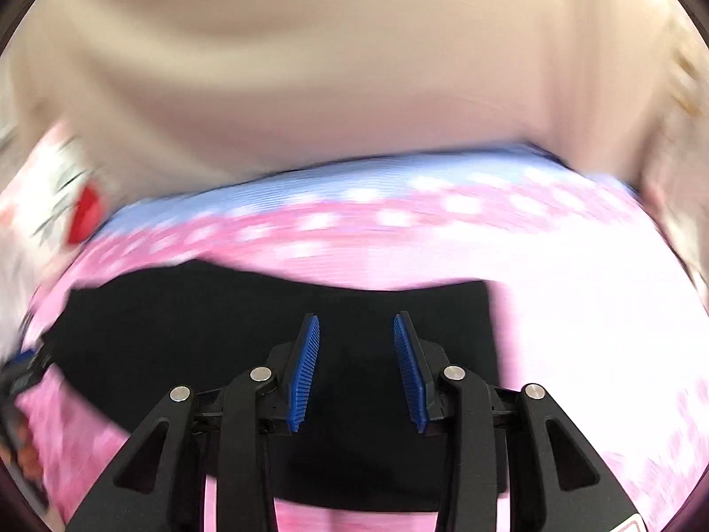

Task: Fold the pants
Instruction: 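Grasp the folded trousers again with the right gripper and fold once more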

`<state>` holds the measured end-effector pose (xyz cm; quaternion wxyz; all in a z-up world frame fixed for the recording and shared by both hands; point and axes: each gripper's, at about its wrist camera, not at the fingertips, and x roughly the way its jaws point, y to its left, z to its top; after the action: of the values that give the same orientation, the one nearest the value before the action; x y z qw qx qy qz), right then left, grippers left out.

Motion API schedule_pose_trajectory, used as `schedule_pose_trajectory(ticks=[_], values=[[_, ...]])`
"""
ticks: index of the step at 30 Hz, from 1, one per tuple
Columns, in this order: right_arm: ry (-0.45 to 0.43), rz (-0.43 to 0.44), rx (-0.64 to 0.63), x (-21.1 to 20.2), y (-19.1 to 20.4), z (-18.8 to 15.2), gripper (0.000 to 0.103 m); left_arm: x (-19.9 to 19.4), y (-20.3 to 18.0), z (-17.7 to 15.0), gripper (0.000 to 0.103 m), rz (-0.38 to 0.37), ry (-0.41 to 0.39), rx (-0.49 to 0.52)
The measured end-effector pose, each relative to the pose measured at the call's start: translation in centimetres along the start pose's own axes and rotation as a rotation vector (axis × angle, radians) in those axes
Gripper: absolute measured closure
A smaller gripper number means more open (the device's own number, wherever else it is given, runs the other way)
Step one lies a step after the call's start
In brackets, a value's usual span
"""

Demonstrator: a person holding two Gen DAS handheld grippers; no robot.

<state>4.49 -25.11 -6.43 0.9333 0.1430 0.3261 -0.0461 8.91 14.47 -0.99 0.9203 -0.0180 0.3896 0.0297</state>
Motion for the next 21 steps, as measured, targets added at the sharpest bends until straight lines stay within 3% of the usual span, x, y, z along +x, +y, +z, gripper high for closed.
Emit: schedule_pose_trajectory(ticks=[2,4,7,10,13,15,19,21], values=[[0.015,-0.035,0.013,1.5,-1.9,-0.6,0.066,0.0,-2.8,0.2,0.005,-0.033,-0.004,0.049],[0.137,-0.079,-0.010,5.5,-3.3,-2.2,0.066,0.2,-6.1,0.2,0.005,-0.065,0.001,0.108],[0.102,-0.064,-0.001,4.9,-4.0,-2.3,0.066,0.3,-9.5,0.0,0.005,-0.078,0.012,0.165],[0.040,0.017,-0.010,2.5,-3.2,-1.7,0.065,0.0,-12.1,0.0,0.005,-0.084,0.009,0.207],[0.072,-0.007,-0.084,3.4,-2.7,-2.5,0.065,-0.6,-15.2,0.7,0.005,-0.106,-0.020,0.234],[0.107,-0.011,-0.068,4.7,-3.4,-3.1,0.065,-0.5,-17.8,1.2,0.005,-0.116,-0.049,0.258],[0.059,0.045,-0.015,2.4,-4.4,-2.9,0.064,3.4,-21.5,0.6,0.005,-0.027,0.007,0.310],[0.076,0.037,-0.042,2.8,-4.5,-3.4,0.055,5.6,-21.9,-0.3,0.005,0.006,0.062,0.317]])
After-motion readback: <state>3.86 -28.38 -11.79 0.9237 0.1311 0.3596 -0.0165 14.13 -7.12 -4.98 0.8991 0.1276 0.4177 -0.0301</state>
